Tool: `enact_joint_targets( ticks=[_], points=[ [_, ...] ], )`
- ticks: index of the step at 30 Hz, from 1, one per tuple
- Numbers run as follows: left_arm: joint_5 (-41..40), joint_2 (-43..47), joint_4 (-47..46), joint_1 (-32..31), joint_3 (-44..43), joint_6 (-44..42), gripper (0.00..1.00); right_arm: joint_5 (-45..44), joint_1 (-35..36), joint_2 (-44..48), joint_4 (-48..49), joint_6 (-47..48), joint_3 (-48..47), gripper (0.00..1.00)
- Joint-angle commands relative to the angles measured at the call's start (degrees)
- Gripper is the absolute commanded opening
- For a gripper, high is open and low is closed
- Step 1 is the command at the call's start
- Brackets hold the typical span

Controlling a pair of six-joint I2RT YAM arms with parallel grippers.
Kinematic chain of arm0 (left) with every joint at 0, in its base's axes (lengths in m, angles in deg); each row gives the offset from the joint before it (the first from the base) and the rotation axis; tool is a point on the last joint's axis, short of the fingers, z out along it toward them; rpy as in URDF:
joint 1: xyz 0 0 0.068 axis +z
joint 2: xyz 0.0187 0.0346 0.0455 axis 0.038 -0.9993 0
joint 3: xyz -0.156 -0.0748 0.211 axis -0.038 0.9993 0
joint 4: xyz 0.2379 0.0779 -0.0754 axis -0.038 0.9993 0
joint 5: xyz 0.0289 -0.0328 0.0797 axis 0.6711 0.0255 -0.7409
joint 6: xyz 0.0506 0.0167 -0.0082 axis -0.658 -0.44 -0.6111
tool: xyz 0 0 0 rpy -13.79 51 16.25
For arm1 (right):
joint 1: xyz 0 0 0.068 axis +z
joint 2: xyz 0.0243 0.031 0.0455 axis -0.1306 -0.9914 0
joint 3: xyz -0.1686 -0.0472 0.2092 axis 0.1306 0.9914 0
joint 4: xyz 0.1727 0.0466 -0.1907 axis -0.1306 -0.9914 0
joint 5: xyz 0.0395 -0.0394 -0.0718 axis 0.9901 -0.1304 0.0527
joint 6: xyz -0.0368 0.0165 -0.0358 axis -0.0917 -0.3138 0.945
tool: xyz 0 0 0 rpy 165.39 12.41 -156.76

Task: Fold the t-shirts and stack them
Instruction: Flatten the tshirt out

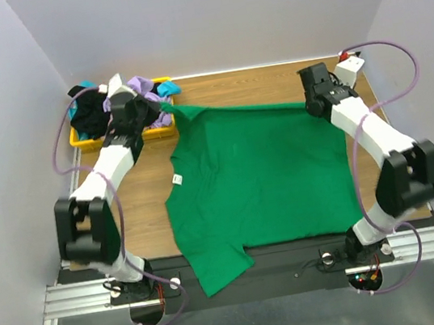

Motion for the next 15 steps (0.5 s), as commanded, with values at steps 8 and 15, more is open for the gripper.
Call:
enact_joint_targets(
  ticks=[8, 15],
  points=[
    [-13.5, -26.8, -3.5, -9.4, -31.0, -7.8, 0.0, 13.8, -14.8, -25.1, 15.5, 6.9, -14.9, 0.01],
    [-20.7, -43.4, 5.8, -11.0, -52.5, -6.0, 0.0, 21.9, -20.6, -34.4, 18.2, 12.0, -24.9, 0.0]
  ],
)
